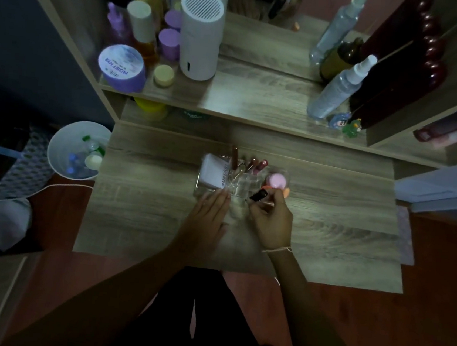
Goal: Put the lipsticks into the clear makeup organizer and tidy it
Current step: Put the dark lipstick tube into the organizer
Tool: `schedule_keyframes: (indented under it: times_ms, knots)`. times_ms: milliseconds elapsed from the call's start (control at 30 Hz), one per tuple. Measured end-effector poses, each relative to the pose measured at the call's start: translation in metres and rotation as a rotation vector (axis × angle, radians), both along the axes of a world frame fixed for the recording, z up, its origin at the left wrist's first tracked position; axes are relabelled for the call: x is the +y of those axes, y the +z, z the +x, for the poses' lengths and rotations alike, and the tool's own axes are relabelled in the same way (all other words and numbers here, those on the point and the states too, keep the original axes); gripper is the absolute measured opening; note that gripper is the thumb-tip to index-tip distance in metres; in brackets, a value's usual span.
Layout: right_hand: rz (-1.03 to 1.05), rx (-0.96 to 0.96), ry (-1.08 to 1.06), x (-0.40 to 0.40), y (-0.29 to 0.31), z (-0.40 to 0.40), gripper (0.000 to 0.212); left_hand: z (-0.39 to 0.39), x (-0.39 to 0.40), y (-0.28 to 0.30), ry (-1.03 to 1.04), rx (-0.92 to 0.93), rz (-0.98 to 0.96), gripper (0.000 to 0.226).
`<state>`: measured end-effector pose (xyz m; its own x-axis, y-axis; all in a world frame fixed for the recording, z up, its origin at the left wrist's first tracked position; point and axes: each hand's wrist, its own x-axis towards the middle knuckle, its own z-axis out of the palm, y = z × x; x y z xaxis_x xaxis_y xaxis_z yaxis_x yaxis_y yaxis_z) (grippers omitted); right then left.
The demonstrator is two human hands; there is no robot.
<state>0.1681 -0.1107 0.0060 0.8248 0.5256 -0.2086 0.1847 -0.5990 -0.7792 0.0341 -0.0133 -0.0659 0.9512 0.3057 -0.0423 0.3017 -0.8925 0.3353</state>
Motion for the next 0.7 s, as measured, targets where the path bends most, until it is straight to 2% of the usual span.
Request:
schedule_keyframes:
  times_ms: [267,467,700]
  knots:
    - [0.011,-0.232,0.013,0.052,-0.003,0.009,0.022,-0.001,0.008,0.008,0.043,0.02,-0.002,0.07]
    - [-0.067,-0.158,0.074,0.043,-0.01,0.012,0.026,0.001,0.001,0.009,0.023,0.013,-0.026,0.072]
    - [-0.123,-0.208,0.14,0.047,-0.008,0.018,0.028,0.0,0.001,0.007,0.03,-0.023,-0.038,0.065]
